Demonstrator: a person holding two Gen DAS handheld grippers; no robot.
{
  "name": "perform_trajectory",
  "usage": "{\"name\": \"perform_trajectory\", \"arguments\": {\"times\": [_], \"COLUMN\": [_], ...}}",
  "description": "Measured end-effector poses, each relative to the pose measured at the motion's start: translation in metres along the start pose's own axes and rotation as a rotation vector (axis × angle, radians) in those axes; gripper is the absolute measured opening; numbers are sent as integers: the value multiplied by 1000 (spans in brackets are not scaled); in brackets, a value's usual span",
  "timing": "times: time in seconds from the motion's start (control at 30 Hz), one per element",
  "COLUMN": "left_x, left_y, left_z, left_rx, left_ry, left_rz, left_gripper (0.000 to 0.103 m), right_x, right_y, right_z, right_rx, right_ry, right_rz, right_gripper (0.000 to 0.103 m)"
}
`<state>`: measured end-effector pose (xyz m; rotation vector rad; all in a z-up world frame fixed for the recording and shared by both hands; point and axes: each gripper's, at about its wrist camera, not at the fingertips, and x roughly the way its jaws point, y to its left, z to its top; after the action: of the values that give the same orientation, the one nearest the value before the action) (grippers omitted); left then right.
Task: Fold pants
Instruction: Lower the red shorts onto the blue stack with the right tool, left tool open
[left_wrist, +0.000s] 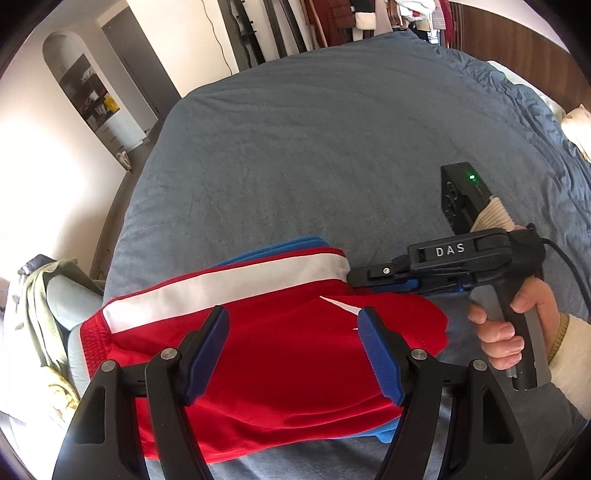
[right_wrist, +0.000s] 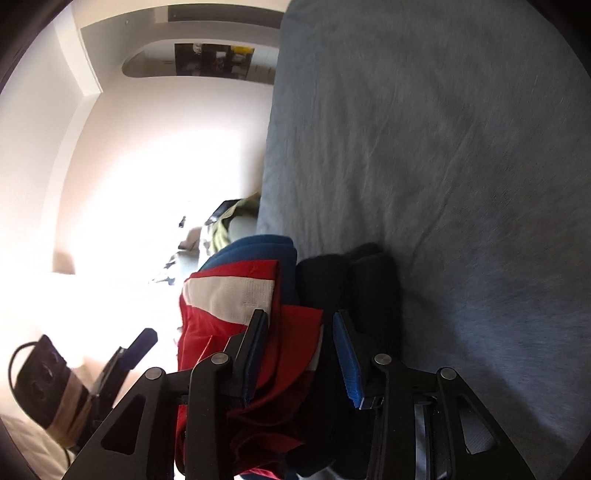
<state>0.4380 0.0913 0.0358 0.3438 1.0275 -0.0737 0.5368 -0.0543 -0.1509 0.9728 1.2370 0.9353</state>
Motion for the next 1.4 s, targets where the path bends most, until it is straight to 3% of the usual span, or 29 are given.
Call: {"name": "perform_trajectory", "arguments": {"times": [0.13, 0.3, 0.47, 0.7, 0.8, 0.87, 0.97, 1.17, 1.4], "left_x": [1, 3, 5, 10, 13, 14, 17, 24, 20], "left_y": [-4, -7, -3, -2, 2, 5, 10, 16, 20], "left_z": [0, 0, -1, -1, 2, 4, 6, 8, 16], "left_rx": [5, 19, -7, -21, -55, -74, -102, -133, -166], "left_ry": [-3, -7, -3, -2, 0, -3, -4, 5, -59], "left_rz": [-8, 12, -1, 15, 24, 24, 35, 37, 63], "left_gripper": [72, 72, 72, 72, 72, 72, 72, 72, 72], "right_x": [3, 5, 9, 29, 32, 31, 30, 9, 3], "right_y": [-6, -13, -9, -10, -8, -6, -1, 24, 53], "right_z": [0, -2, -6, 2, 2, 3, 7, 12, 29], "right_rx": [17, 23, 7, 48, 57, 53, 36, -22, -93], "right_ry": [8, 18, 26, 38, 45, 35, 18, -83, -182], "right_rz": [25, -40, 19, 33, 64, 68, 37, -20, -55], "right_gripper": [35, 35, 35, 35, 26, 15, 8, 7, 6]}}
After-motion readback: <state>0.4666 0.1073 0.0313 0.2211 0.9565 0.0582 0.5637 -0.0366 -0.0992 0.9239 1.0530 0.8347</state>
